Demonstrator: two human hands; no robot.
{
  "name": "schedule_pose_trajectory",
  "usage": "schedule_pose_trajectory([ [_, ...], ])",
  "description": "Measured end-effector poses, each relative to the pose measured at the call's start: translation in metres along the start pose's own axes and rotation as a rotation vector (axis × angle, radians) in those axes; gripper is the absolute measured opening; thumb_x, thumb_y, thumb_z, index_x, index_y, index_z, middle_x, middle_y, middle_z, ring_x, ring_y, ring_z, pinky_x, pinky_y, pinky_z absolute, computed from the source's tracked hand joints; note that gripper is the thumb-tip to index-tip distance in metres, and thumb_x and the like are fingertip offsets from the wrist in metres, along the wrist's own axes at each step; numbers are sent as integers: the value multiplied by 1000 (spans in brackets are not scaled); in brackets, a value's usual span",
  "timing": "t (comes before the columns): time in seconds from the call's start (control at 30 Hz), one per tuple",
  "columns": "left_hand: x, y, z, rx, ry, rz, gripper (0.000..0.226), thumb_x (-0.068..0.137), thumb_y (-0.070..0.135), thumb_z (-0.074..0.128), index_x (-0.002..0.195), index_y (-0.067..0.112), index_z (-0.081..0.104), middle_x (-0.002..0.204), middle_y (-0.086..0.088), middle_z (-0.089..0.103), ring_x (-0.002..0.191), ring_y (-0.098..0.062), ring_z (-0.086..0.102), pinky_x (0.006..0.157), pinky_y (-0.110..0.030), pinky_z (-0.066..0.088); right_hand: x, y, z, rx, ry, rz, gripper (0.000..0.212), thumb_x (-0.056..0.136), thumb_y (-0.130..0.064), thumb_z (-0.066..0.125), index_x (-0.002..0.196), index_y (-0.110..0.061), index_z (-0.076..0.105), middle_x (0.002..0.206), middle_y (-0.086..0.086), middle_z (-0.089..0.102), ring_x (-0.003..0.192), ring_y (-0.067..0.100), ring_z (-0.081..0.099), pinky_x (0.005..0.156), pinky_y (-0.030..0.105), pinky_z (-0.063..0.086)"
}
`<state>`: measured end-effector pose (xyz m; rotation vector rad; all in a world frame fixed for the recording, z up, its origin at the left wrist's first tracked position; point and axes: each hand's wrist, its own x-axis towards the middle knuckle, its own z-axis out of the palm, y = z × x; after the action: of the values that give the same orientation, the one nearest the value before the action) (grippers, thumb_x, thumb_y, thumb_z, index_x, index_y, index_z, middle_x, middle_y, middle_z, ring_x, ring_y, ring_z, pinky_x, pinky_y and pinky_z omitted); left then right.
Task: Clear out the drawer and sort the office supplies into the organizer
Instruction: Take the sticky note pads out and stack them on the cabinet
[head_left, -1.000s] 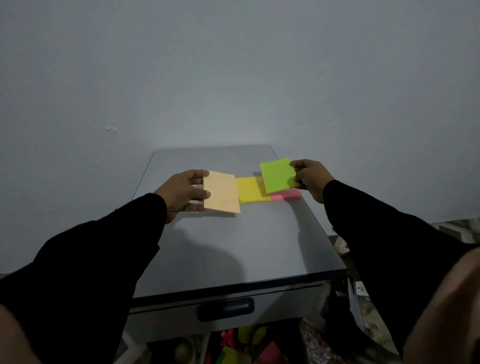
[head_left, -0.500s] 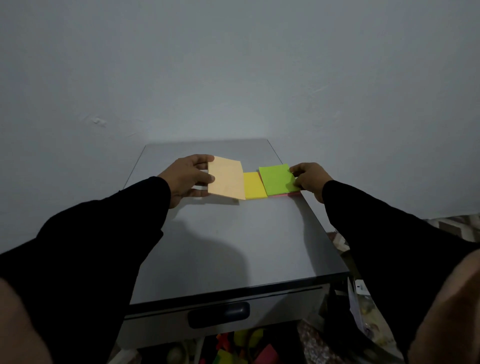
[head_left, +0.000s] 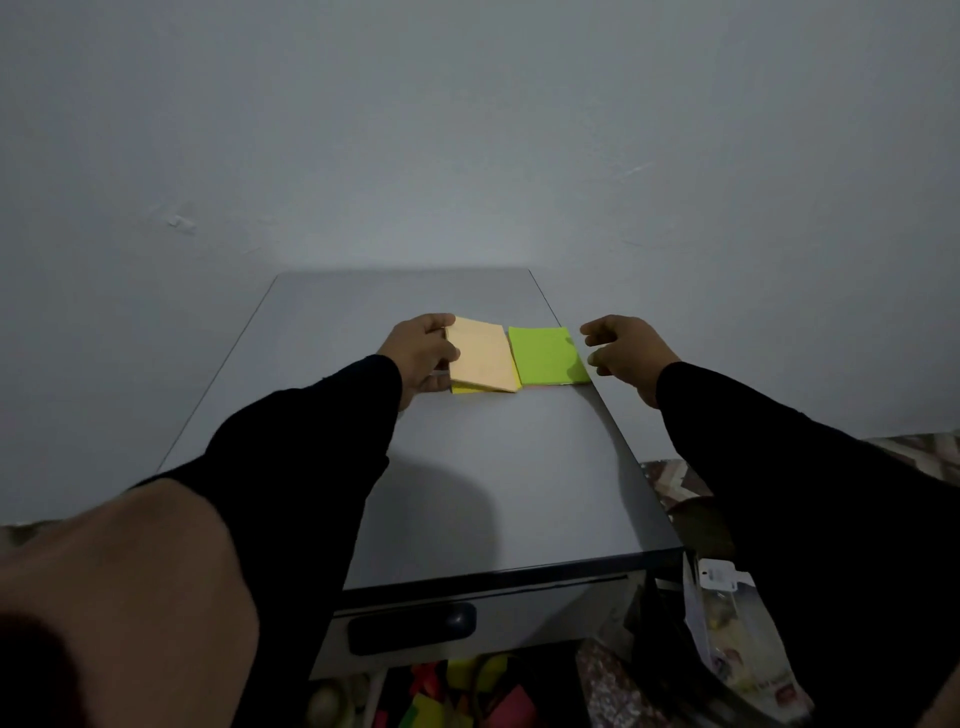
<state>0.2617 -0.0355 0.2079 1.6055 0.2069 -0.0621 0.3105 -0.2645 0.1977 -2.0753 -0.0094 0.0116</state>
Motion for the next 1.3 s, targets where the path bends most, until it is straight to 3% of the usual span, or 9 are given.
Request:
schedule_pose_trajectory([
  [0.13,9,-8,6,53,60,-11,50,86,-11,47,132,10,48,107,-8,49,71,-14,51,44,-17,48,-7,-2,-1,-6,-7,-23,42,83,17,44,121,1,55,124,22,54,87,23,50,61,21,44],
  [0.23,11,-10,10,132,87,-18,50,85,-12,48,131,8,51,92,-9,47,61,-16,44,42,-18,42,-14,-4,3,-3,-15,-32,42,82,18,44,120,3,55,121,23,55,86,23,49,60,21,42],
  [0.4,1,-7,12,209,74,-22,47,85,-8,55,130,5,52,94,-12,49,57,-17,44,41,-20,40,-28,-10,5,-8,-33,-52,42,79,17,47,117,2,57,101,11,53,87,21,49,68,27,44],
  [0.6,-51,14,5,269,46,67,39,87,-1,58,126,4,54,103,-10,49,73,-16,49,50,-18,43,-74,-31,3,53,-66,-81,39,81,10,54,118,-2,54,100,8,55,83,21,50,64,26,43],
  [0.7,-99,15,-1,273,11,132,35,89,3,57,124,5,55,102,-9,54,86,-17,51,62,-20,43,-114,-44,2,101,-125,-100,38,83,8,55,119,-3,52,100,8,54,82,22,49,64,26,43],
  [0.8,-155,7,-11,287,-15,170,30,90,8,57,120,10,57,97,-5,57,83,-11,54,65,-19,44,-162,-51,3,133,-186,-108,39,84,8,55,120,-4,50,97,6,55,79,22,51,67,26,46],
  [0.93,-222,-17,-30,301,32,231,24,91,14,58,114,15,59,94,3,59,89,-10,57,67,-18,48,-222,-46,8,190,-312,-83,35,86,7,55,116,-9,50,94,5,57,73,18,56,69,28,49],
  [1.1,-279,-77,-43,265,82,191,24,89,6,59,113,7,58,85,1,60,62,4,56,51,-10,42,-282,-17,22,163,-413,-52,30,88,2,57,115,-10,50,92,4,60,74,15,58,67,24,50],
  [1.3,-315,-158,-57,300,92,15,36,87,4,62,122,1,54,107,-11,57,93,-17,56,66,-12,48,-315,44,57,107,-467,37,30,88,3,56,116,-8,51,89,3,58,76,17,56,67,25,47],
])
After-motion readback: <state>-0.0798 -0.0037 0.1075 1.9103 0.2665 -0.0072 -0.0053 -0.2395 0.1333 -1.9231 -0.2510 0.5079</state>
